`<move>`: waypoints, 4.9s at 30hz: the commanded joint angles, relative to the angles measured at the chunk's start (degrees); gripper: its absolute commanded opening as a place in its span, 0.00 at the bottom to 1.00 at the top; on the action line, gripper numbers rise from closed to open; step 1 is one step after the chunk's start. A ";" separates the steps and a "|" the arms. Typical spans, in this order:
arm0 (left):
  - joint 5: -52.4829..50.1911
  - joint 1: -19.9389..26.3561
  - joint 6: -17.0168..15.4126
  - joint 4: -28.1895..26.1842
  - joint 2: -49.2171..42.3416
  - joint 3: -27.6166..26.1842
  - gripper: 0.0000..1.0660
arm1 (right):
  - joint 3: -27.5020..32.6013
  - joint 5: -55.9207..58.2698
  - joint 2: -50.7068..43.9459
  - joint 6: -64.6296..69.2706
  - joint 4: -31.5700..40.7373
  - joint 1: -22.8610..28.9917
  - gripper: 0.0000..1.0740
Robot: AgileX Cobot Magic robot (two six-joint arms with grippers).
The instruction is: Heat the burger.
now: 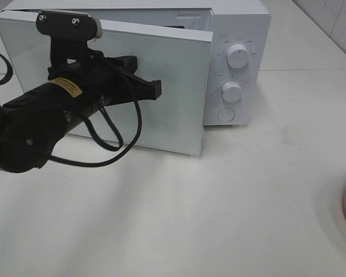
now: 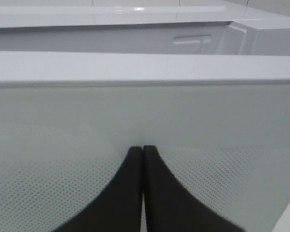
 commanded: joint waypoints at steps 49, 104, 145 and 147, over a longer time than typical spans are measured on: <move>25.44 -1.15 8.25 -6.47 1.89 -12.38 0.12 | 0.34 0.00 -1.43 -0.92 0.00 -0.34 0.71; 109.15 44.40 -4.53 13.98 -49.62 5.33 0.94 | 0.34 0.00 -1.43 -0.92 0.00 -0.34 0.71; 108.12 44.40 -7.33 14.73 -104.39 14.38 0.94 | 0.34 0.00 -1.43 -0.86 0.00 -0.34 0.71; 108.12 44.40 -7.33 14.73 -104.11 14.50 0.94 | 0.34 0.00 -1.43 -0.86 0.00 -0.34 0.71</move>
